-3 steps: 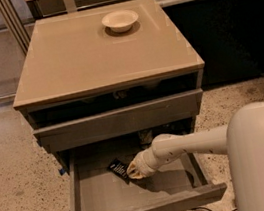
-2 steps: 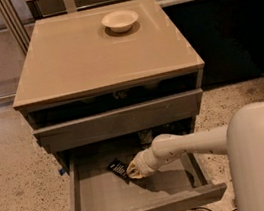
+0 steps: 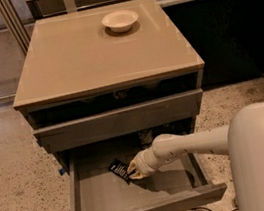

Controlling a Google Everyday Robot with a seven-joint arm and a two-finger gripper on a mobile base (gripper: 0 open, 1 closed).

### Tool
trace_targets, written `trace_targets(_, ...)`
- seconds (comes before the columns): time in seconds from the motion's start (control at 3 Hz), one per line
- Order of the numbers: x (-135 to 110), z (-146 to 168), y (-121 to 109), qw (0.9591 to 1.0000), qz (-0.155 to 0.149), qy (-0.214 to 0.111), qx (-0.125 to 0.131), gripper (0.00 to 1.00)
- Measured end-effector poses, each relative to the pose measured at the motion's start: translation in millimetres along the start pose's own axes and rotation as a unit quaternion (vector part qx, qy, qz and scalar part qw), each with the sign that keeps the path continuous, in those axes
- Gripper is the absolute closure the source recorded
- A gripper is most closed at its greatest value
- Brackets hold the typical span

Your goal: Place rxbar chocolate into middle drawer

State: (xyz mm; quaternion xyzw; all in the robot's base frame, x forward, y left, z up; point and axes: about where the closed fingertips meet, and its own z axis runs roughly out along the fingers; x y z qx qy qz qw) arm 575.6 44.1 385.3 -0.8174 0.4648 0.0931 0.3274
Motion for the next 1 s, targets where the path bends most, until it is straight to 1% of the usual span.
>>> trace_targets(0.33,0.0,0.0,0.0,1.0,0.0,0.0,0.0,0.05)
trace_targets(0.67,-0.1,0.1,0.1,1.0,0.0,0.0,0.0,0.0)
trace_targets(1.0,-0.1,0.1,0.1,1.0,0.0,0.0,0.0,0.0)
